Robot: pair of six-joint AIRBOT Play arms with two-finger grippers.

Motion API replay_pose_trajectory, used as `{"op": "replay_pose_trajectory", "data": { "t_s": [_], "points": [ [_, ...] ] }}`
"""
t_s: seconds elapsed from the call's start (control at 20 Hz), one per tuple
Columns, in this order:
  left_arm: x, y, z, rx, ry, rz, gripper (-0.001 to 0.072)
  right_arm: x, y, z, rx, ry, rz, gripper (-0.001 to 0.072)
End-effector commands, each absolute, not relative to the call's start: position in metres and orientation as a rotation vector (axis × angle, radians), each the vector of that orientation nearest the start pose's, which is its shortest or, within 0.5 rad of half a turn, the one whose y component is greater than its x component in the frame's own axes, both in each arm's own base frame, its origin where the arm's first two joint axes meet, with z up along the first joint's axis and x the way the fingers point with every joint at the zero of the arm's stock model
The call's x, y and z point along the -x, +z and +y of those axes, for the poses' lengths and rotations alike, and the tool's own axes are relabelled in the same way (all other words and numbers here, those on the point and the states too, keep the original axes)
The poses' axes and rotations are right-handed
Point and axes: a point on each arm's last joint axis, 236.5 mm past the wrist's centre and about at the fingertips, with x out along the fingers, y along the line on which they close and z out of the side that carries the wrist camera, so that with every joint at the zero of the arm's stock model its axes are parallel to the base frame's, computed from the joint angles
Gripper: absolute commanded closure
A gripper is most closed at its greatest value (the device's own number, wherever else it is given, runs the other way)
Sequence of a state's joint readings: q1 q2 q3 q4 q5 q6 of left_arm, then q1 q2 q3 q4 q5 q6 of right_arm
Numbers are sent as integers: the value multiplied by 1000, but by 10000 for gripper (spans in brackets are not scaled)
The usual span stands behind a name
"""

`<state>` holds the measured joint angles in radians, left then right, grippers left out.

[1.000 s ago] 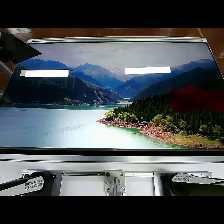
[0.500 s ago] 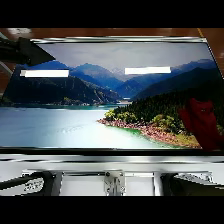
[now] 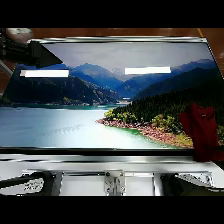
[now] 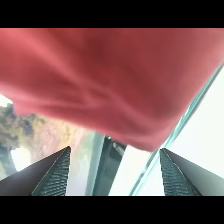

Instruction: Fold the shirts.

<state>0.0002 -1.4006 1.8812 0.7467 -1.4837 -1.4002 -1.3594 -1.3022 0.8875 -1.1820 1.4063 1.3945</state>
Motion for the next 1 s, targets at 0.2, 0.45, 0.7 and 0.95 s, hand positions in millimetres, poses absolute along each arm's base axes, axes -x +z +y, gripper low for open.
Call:
{"op": "replay_pose_trajectory", "data": {
  "t_s": [0.2, 0.45, 0.7, 0.95],
  "points": [
    [-428, 257, -165, 320, -729, 849, 668, -180, 114, -288, -830, -681, 910, 56],
    [-447, 181, -127, -84, -388, 1001, 670, -320, 214, -188, -412, -295, 822, 57],
    [-411, 97, -143, -370, -325, 1331, -6, -361, 136, -37, -325, -100, 1181, 34],
    [-413, 87, -143, -327, -311, 1360, -5, -365, 91, 6, -215, -13, 1359, 35]
  ]
}}
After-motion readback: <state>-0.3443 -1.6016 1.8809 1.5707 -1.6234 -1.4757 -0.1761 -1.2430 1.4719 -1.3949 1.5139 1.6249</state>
